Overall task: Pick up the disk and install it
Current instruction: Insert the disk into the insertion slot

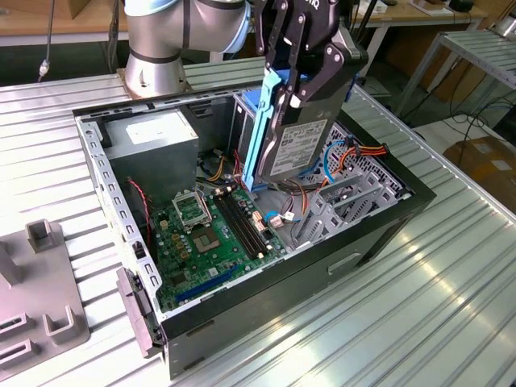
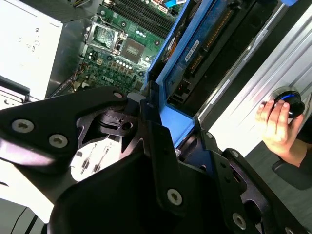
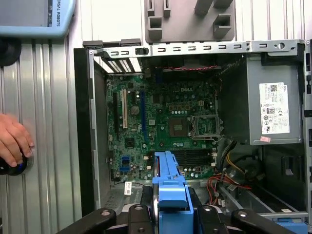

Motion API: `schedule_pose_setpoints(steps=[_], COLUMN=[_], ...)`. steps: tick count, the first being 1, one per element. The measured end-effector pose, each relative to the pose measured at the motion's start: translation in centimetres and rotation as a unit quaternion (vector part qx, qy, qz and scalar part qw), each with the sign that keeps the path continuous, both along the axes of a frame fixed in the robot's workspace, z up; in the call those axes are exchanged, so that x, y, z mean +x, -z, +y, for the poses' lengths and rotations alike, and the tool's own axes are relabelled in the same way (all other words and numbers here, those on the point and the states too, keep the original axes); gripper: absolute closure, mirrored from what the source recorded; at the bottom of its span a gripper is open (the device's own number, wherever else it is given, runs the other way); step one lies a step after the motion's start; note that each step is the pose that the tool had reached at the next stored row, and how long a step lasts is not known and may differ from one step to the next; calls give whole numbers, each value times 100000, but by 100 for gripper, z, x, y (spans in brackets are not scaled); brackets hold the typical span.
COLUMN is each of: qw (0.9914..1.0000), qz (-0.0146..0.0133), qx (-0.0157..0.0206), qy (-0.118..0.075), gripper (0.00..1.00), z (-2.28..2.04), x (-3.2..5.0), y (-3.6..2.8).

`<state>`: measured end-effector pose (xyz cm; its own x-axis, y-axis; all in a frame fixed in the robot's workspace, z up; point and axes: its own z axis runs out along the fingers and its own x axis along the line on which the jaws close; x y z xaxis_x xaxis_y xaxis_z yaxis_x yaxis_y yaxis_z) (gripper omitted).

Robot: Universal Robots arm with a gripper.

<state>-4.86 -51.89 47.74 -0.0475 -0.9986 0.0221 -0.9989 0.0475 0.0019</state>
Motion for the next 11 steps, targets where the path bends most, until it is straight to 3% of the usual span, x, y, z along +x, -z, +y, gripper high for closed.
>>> schedule_pose_setpoints(steps=[6,11], qw=[100000,100000], qz=[2,1], qx=[-33,-172], qy=[114,180], gripper=[63,63], z=[-47,-63], x=[40,118], y=[1,3])
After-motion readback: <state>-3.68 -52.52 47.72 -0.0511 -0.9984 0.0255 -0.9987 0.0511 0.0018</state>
